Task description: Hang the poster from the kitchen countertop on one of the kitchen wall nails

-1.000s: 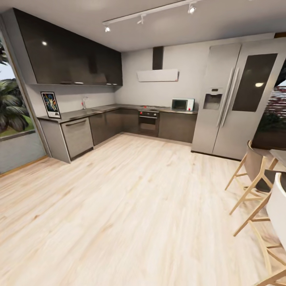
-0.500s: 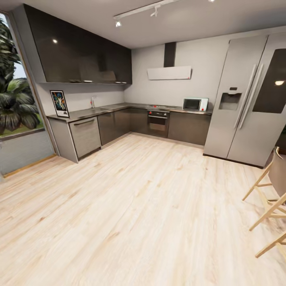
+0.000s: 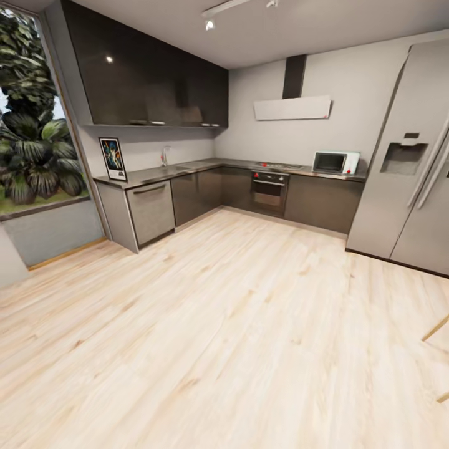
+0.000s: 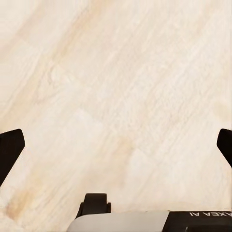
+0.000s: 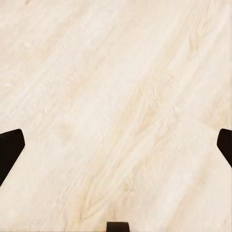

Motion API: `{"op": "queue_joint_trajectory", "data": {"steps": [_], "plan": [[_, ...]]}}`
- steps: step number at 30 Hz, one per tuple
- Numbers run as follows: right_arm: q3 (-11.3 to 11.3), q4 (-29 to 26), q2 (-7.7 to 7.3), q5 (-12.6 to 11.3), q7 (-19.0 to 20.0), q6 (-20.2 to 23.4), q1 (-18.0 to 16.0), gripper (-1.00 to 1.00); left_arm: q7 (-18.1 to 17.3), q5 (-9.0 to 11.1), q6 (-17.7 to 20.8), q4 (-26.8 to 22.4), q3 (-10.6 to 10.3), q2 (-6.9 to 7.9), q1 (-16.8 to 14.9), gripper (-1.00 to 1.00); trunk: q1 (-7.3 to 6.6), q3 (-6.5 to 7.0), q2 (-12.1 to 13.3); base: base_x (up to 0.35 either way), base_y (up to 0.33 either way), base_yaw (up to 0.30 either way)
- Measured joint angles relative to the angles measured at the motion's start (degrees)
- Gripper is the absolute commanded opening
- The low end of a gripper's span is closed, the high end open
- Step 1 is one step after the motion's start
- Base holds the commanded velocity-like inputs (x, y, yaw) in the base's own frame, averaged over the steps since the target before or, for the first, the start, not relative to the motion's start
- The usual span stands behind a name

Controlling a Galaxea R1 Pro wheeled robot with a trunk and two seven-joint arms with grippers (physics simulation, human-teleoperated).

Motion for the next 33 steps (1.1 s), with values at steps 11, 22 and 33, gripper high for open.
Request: {"op": "queue_joint_trajectory", "data": {"steps": [11, 22, 33], "plan": [[0.0, 0.0, 0.0, 0.0, 0.0, 0.0, 0.0, 1.0, 0.0, 0.0, 0.0, 0.0, 0.0, 0.0, 0.0, 1.0, 0.0, -0.88, 0.0, 0.338, 0.0, 0.152], [0.0, 0.0, 0.0, 0.0, 0.0, 0.0, 0.0, 1.0, 0.0, 0.0, 0.0, 0.0, 0.0, 0.0, 0.0, 1.0, 0.0, -1.78, 0.0, 0.338, 0.0, 0.148], [0.1, 0.0, 0.03, 0.0, 0.0, -0.1, 0.0, 1.0, 0.0, 0.0, 0.0, 0.1, 0.0, 0.0, 0.0, 1.0, 0.0, -2.35, 0.0, 0.338, 0.0, 0.127]]}}
